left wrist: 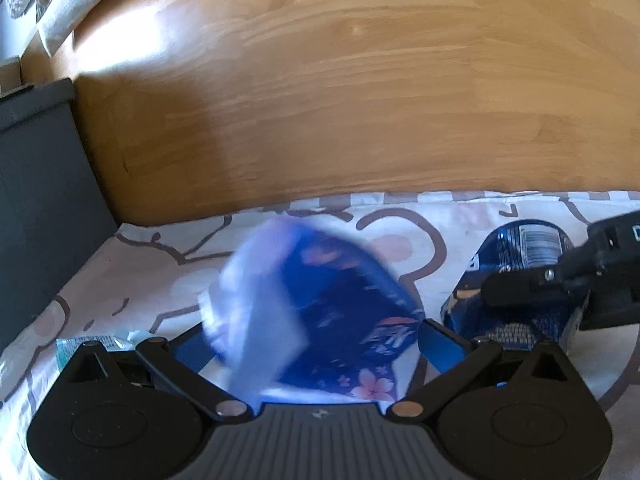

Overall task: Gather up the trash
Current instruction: 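Close left tool on the blue plastic bag while right tool grasps the crushed blue can, then lift the blue bag and blue can off the bed with both tools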

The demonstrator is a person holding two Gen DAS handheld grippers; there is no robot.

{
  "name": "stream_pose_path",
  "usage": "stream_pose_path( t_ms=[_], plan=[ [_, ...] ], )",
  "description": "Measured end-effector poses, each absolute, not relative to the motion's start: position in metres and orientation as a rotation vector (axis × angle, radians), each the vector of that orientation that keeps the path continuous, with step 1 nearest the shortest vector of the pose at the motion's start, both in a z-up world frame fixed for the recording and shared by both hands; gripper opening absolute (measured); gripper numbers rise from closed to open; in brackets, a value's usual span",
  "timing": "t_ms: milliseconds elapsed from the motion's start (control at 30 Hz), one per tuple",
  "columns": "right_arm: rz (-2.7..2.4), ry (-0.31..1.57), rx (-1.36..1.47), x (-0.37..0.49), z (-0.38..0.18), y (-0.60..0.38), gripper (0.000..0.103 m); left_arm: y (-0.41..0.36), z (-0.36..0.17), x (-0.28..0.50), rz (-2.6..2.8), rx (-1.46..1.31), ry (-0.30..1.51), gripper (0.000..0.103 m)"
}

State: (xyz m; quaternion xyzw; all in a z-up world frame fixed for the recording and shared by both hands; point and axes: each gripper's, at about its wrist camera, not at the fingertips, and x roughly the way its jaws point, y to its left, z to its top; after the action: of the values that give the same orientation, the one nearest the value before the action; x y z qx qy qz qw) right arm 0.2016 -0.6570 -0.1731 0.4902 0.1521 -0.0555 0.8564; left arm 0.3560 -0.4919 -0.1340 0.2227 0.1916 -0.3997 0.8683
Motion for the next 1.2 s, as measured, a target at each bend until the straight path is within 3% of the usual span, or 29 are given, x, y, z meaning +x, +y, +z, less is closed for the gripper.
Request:
stream_pose_path(
  t_ms=[167, 267, 467, 700, 900, 967, 1067, 1200],
  plan=[
    [-0.136, 0.312, 1.03, 0.198, -0.173, -0.661, 0.034, -0.481, -0.126, 0.354, -0.865, 0.37, 0.428, 0.101],
    [-0.139, 0.31, 1.025, 0.198, -0.172, -0.661, 0.034, -0.475, -0.121, 0.354, -0.89, 0.294, 0.448, 0.093],
    [-0.143, 0.31, 1.024, 0.197, -0.172, -0.662, 0.034, -0.466, -0.118, 0.358, -0.871, 0.178, 0.513, 0.073],
    [-0.148, 0.313, 1.015, 0.197, -0.171, -0.66, 0.034, -0.459, -0.12, 0.362, -0.875, 0.135, 0.596, 0.032],
    [-0.149, 0.315, 1.006, 0.197, -0.171, -0.66, 0.034, -0.46, -0.126, 0.362, -0.895, 0.14, 0.653, 0.029],
    [-0.151, 0.315, 1.005, 0.197, -0.171, -0.659, 0.034, -0.462, -0.127, 0.36, -0.893, 0.168, 0.652, 0.02],
    [-0.153, 0.316, 1.0, 0.198, -0.171, -0.659, 0.034, -0.462, -0.126, 0.361, -0.87, 0.147, 0.657, 0.019],
    [-0.155, 0.316, 0.992, 0.198, -0.17, -0.658, 0.034, -0.46, -0.123, 0.361, -0.865, 0.133, 0.633, 0.009]
  ],
)
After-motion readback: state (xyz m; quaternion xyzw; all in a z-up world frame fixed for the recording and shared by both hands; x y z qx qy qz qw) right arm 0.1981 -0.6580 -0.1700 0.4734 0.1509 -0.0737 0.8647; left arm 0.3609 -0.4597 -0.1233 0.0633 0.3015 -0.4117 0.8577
